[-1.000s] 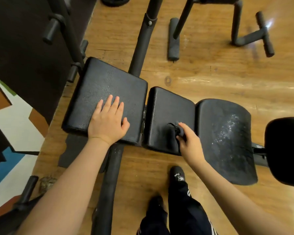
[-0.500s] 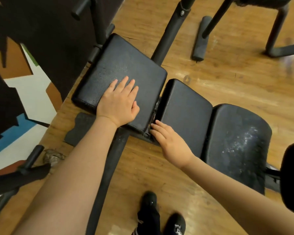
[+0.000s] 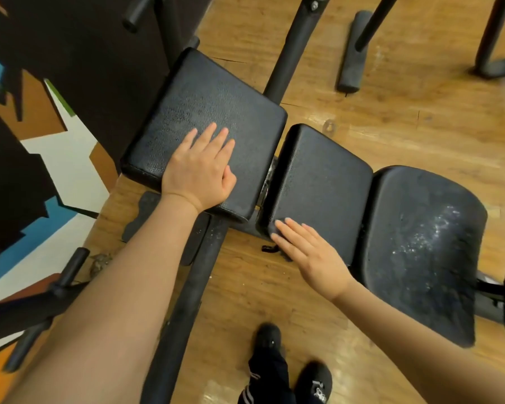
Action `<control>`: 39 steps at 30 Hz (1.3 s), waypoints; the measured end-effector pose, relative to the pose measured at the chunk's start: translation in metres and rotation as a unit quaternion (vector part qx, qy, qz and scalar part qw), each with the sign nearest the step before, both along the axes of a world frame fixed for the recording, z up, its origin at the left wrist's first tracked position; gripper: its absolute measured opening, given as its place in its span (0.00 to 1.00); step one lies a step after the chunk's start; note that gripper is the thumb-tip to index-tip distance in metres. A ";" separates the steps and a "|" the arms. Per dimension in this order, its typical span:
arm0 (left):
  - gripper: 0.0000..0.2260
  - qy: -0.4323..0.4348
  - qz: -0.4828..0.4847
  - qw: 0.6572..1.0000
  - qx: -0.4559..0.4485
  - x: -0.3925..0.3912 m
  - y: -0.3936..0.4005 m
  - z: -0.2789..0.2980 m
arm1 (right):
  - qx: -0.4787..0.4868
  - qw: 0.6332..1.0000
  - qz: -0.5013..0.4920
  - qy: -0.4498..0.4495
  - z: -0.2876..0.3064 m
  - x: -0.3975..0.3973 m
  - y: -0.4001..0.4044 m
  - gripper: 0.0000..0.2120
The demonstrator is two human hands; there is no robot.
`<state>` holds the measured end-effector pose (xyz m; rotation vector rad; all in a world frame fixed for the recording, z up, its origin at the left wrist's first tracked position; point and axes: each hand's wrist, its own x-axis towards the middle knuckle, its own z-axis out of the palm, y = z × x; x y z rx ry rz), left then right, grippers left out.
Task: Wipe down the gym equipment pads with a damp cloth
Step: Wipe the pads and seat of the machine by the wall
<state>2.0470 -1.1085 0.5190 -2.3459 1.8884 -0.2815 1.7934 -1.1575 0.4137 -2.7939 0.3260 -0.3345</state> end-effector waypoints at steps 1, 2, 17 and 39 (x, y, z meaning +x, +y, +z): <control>0.25 -0.001 -0.001 1.000 -0.004 0.000 0.000 -0.001 | 0.017 1.000 -0.025 0.000 -0.010 -0.016 -0.001 0.19; 0.25 -0.002 -0.003 1.000 -0.008 0.000 0.000 -0.001 | 0.038 0.997 -0.060 0.003 -0.018 -0.032 -0.001 0.20; 0.25 -0.010 -0.007 1.000 -0.024 0.001 0.001 -0.005 | 0.102 0.976 -0.179 -0.065 -0.015 0.002 0.025 0.30; 0.23 -0.012 -0.024 0.998 -0.064 0.005 0.001 -0.012 | 0.115 0.969 -0.185 -0.118 -0.029 -0.005 0.029 0.22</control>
